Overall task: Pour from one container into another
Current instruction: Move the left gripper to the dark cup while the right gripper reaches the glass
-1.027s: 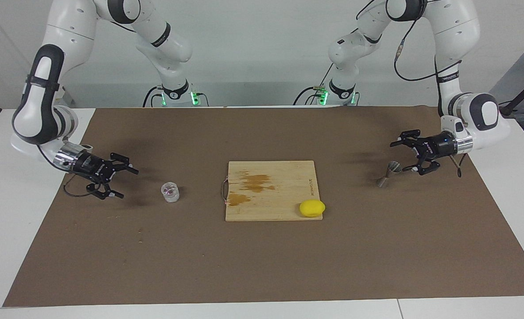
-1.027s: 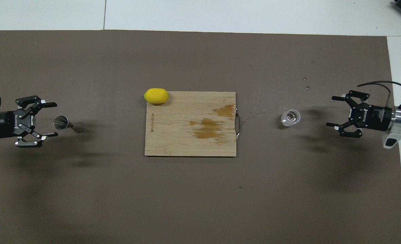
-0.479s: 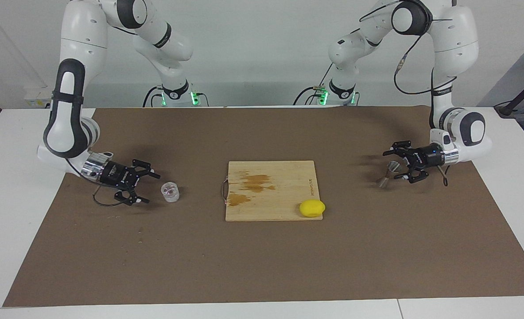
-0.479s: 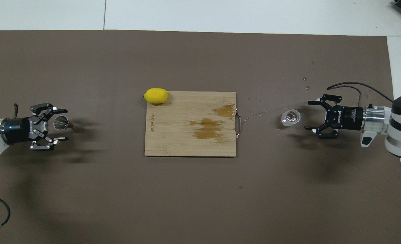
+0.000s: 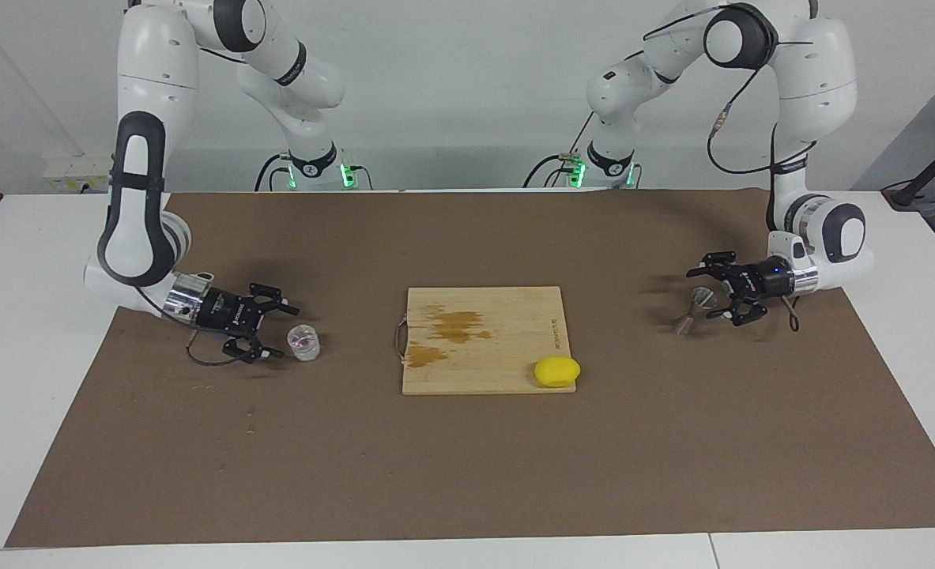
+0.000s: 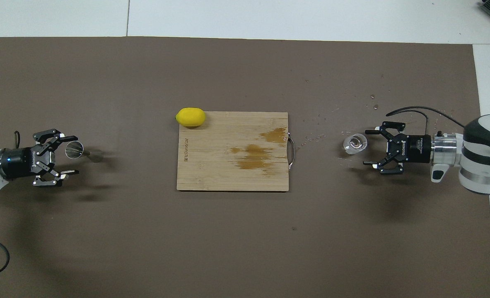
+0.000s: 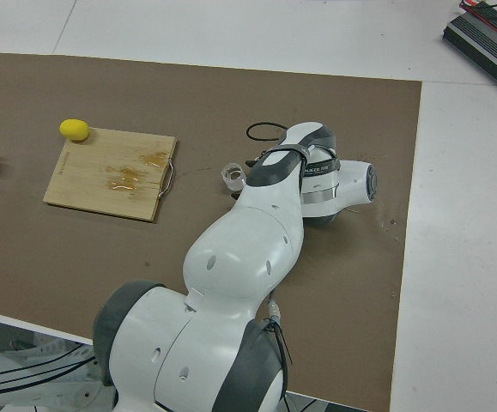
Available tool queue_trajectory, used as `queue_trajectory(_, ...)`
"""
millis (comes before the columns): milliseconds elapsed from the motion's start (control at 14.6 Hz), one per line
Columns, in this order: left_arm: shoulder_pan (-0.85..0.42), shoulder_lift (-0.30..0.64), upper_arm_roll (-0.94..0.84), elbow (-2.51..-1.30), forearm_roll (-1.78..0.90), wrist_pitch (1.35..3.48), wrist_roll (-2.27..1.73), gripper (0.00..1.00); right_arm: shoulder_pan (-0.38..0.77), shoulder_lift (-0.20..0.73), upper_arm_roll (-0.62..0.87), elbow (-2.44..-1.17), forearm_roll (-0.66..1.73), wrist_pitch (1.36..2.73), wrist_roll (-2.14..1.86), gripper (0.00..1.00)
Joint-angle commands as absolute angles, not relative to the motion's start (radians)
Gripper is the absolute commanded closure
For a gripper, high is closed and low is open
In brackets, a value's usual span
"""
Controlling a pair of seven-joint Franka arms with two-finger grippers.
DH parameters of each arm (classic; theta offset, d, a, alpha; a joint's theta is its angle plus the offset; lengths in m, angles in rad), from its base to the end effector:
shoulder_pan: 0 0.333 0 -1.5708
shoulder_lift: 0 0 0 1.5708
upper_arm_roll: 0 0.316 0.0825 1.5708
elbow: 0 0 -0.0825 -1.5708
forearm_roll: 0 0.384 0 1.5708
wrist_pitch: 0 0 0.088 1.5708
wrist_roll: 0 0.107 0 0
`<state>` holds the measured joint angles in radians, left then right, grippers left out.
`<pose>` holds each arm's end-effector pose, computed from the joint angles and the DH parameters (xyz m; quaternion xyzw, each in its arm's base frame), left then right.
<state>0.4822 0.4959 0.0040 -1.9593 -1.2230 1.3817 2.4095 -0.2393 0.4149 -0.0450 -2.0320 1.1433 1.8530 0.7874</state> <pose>0.5309 0.1511 0.2491 0.5635 -0.4655 0.4836 0.4816 0.5577 -0.0883 0.2371 -0.5440 0.6681 0.3472 0.3703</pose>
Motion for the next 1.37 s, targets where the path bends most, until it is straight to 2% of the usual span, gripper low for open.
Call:
queue_trajectory(0, 0.492, 0.511, -0.002, -1.953, -1.244, 1.364, 2.442, 0.00, -0.235, 0.417, -0.043, -2.039, 1.129, 1.887, 0.761, 0.00)
queue_trajectory(1027, 0.492, 0.528, -0.002, -1.957, -1.290, 1.413, 2.505, 0.00, -0.192, 0.440, -0.041, -2.033, 1.141, 1.927, 0.755, 0.00)
queue_trajectory(1301, 0.489, 0.528, -0.002, -1.959, -1.292, 1.411, 2.505, 0.10, -0.183, 0.440, -0.040, -2.031, 1.147, 1.927, 0.755, 0.00)
